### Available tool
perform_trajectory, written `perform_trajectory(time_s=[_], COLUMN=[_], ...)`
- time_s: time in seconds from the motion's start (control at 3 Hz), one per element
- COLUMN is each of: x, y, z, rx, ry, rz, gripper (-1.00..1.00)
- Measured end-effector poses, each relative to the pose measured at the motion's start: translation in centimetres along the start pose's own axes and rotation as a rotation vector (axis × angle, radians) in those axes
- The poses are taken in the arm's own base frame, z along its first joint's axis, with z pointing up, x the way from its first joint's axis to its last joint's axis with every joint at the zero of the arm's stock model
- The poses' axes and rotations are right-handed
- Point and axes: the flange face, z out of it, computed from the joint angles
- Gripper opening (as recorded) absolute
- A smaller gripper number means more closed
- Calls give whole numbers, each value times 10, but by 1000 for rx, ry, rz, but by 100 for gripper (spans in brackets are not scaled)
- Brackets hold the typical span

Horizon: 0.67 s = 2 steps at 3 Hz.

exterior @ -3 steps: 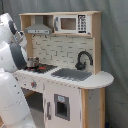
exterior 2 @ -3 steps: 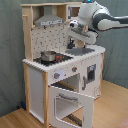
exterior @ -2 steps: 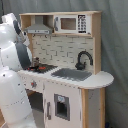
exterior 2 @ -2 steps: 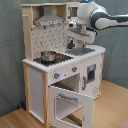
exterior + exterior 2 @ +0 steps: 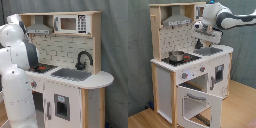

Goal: Play with the kitchen

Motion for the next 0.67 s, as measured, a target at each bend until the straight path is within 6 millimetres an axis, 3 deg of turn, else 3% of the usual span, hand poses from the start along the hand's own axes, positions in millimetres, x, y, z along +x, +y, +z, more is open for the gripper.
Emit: perform_trajectory(time_s=[0.67], x=[0], y=[13], z=[12], rx=[6], ry=[12], rz=[-141], gripper=[100])
